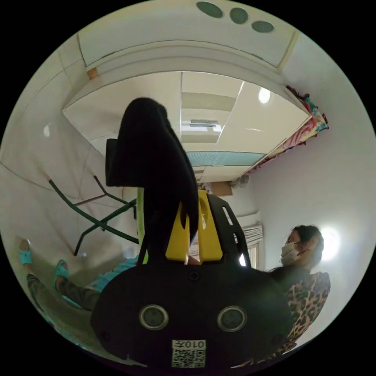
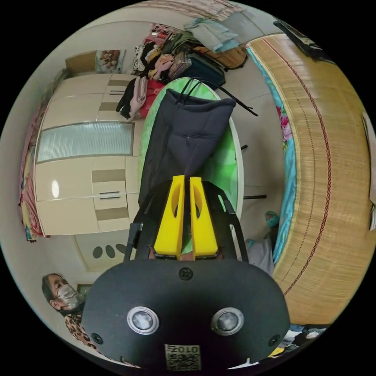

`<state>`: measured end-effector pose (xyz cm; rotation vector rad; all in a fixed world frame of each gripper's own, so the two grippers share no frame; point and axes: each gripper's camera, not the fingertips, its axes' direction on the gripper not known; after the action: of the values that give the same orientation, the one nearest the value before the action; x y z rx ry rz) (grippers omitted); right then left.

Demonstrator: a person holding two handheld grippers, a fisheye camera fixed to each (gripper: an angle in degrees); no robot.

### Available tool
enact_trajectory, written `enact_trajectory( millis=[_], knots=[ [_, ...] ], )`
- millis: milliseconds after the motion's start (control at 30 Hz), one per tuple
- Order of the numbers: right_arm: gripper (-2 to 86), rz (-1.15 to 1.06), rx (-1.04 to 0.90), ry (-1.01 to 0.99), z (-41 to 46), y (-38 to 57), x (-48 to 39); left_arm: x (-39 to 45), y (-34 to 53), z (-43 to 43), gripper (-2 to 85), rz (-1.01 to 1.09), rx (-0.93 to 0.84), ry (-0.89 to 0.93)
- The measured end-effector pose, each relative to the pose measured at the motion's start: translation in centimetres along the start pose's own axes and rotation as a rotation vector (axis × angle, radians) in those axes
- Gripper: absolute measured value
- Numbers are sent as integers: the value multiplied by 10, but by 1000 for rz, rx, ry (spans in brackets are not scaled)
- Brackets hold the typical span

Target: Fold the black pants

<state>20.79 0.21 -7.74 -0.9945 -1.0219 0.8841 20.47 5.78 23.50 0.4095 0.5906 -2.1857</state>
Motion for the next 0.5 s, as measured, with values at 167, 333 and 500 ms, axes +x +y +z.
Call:
enact_trajectory(
  millis=[167,333,500],
  knots=[
    [41,-43,130,-272,-17,31,-3,60,7,-8,64,75,-92,66],
    [41,-65,172,-341,-23,51,-5,119,-12,-14,66,173,-120,71],
    [42,-167,97,-275,-24,40,-16,160,-11,-5,66,188,-74,8]
  ],
)
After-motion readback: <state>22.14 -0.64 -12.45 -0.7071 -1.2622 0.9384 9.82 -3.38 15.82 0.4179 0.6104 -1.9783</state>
